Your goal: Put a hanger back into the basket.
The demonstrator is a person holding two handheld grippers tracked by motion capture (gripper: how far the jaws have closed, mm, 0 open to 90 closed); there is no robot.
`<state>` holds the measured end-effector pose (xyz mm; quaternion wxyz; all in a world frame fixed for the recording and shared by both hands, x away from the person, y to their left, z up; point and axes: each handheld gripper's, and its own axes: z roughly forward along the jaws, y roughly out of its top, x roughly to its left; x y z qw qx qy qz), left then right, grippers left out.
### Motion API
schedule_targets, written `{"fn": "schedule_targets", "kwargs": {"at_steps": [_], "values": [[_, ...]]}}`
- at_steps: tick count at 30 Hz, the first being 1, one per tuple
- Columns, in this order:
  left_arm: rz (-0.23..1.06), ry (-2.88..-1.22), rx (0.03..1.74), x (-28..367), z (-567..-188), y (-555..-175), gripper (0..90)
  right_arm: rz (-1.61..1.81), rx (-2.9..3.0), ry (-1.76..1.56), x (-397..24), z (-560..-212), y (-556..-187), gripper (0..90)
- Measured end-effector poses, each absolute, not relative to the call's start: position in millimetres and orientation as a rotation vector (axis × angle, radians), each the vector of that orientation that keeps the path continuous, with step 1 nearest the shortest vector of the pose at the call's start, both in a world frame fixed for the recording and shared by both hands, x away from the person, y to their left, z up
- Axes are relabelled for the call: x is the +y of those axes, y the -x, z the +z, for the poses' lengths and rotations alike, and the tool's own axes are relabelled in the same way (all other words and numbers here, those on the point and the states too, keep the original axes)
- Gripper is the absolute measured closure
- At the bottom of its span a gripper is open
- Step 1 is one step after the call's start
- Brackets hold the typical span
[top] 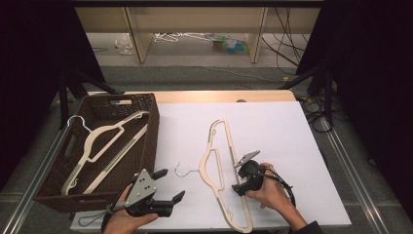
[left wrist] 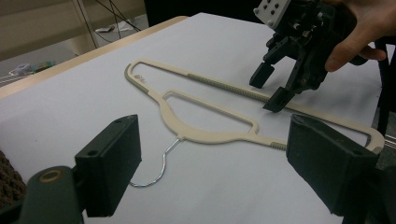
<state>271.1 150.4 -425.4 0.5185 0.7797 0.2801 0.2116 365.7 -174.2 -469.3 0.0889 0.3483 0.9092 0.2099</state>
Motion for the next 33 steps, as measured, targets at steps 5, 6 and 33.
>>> {"fn": "schedule_targets", "kwargs": {"at_steps": [5,6,33], "values": [[0.510,-1.876,0.672,150,-426,-271,18.4,0.604,2.713,-1.097,-173,-468,-370,36.4],[0.513,-1.876,0.668,150,-425,-271,18.4,0.582,2.717,-1.092,-172,-467,-370,36.5],[0.512,-1.884,0.659,154,-427,-270,20.2,0.503,2.819,-1.028,-186,-460,-380,71.1]]}}
